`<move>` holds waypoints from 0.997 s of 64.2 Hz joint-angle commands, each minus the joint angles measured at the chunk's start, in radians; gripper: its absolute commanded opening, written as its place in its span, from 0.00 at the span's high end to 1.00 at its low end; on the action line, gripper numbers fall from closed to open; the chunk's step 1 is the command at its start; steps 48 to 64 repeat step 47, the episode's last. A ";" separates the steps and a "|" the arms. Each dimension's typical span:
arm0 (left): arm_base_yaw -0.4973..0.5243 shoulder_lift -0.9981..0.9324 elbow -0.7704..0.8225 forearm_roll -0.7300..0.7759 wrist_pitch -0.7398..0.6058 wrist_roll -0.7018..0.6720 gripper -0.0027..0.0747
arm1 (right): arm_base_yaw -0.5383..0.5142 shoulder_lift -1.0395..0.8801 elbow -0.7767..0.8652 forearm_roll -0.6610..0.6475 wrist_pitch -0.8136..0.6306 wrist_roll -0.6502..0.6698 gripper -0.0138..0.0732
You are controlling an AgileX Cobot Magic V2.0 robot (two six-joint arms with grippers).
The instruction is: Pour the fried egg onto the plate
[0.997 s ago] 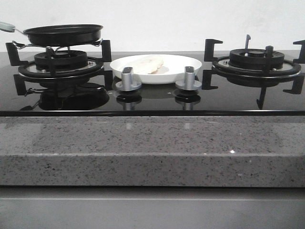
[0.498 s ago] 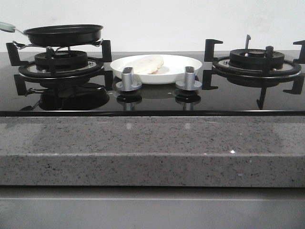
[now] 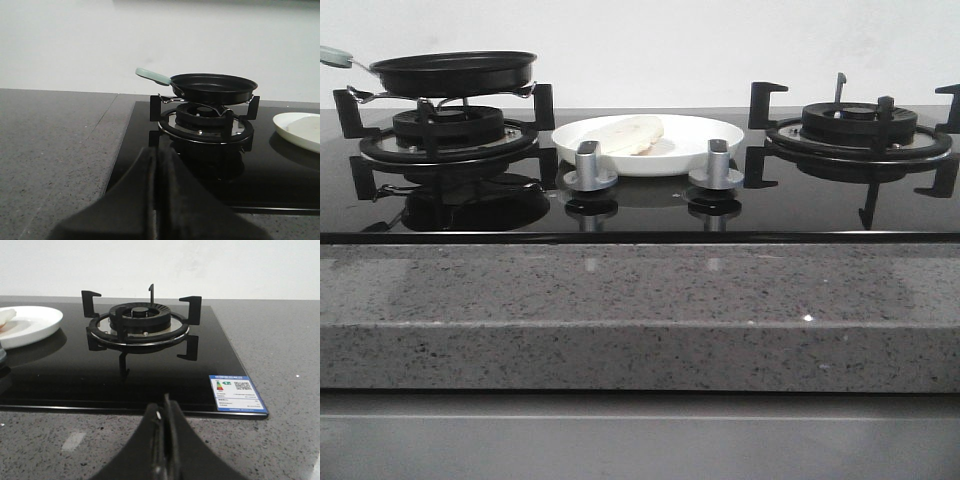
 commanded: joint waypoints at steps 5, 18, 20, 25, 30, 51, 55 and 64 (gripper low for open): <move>0.004 -0.017 0.006 -0.001 -0.078 -0.003 0.99 | -0.006 -0.017 -0.004 -0.040 -0.095 0.039 0.92; 0.004 -0.017 0.006 -0.001 -0.078 -0.003 0.99 | -0.006 -0.017 -0.004 -0.040 -0.093 0.039 0.92; 0.004 -0.017 0.006 -0.001 -0.078 -0.003 0.99 | -0.006 -0.017 -0.004 -0.040 -0.093 0.039 0.92; 0.004 -0.017 0.006 -0.001 -0.078 -0.003 0.99 | -0.006 -0.017 -0.004 -0.040 -0.089 0.039 0.92; 0.004 -0.017 0.006 -0.001 -0.078 -0.003 0.99 | -0.006 -0.017 -0.004 -0.040 -0.088 0.039 0.92; 0.004 -0.017 0.006 -0.001 -0.078 -0.003 0.99 | -0.006 -0.017 -0.004 -0.040 -0.088 0.039 0.92; 0.004 -0.017 0.006 -0.001 -0.078 -0.003 0.99 | -0.006 -0.017 -0.004 -0.040 -0.088 0.039 0.92; 0.004 -0.017 0.006 -0.001 -0.078 -0.003 0.99 | -0.006 -0.017 -0.004 -0.040 -0.088 0.039 0.92</move>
